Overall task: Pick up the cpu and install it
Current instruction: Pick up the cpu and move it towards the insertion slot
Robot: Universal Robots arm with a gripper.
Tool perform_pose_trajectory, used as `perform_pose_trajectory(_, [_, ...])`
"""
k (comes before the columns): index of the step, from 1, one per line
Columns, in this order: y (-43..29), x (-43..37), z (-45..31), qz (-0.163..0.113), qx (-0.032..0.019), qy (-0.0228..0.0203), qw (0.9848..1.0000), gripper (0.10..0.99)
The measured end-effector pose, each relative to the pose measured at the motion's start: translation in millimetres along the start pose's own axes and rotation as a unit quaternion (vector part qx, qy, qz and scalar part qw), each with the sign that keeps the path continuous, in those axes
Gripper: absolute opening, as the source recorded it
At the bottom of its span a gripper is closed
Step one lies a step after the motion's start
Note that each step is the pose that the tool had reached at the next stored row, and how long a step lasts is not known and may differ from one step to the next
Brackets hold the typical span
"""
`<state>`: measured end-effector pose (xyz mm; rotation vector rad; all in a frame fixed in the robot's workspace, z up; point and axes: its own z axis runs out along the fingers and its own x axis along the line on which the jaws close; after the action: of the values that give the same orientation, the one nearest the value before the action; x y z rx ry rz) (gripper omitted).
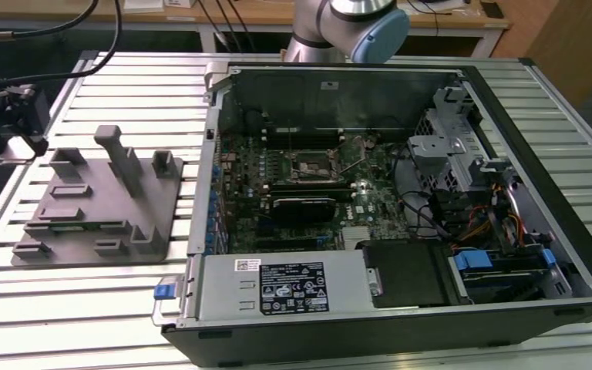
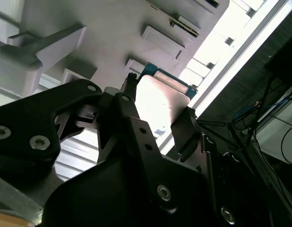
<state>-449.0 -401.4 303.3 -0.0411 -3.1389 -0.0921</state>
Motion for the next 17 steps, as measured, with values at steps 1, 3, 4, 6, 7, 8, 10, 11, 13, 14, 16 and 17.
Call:
perform_pose_trajectory(1, [0.1, 0.0, -2.0, 0.0, 0.0, 0.0, 1.0, 0.541])
perform_pose_trajectory(3, [0.4, 0.0, -6.1, 0.0, 0.0, 0.0, 1.0, 0.541])
perform_pose_trajectory(4, [0.5, 0.1, -8.2, 0.0, 0.0, -0.0001, 1.0, 0.541])
perform_pose_trajectory(6, [0.8, 0.0, -12.1, 0.0, 0.0, -0.0002, 1.0, 0.541])
perform_pose_trajectory(7, [0.9, 0.0, -14.2, 0.0, -0.0001, -0.0002, 1.0, 0.541])
perform_pose_trajectory(8, [1.0, 0.0, -16.1, 0.0, -0.0001, -0.0002, 1.0, 0.541])
perform_pose_trajectory(10, [1.3, 0.0, -20.1, 0.0, -0.0002, -0.0003, 1.0, 0.541])
perform_pose_trajectory(11, [1.4, 0.1, -22.0, 0.0, -0.0003, -0.0003, 1.0, 0.541])
perform_pose_trajectory(13, [1.6, 0.1, -25.7, 0.0, -0.0004, -0.0003, 1.0, 0.541])
perform_pose_trajectory(14, [1.7, 0.1, -27.7, 0.0, -0.0004, -0.0003, 1.0, 0.541])
perform_pose_trajectory(16, [2.0, 0.1, -31.7, 0.0, -0.0007, -0.0003, 1.0, 0.541])
perform_pose_trajectory(17, [2.1, 0.1, -33.6, 0.0, -0.0008, -0.0004, 1.0, 0.541])
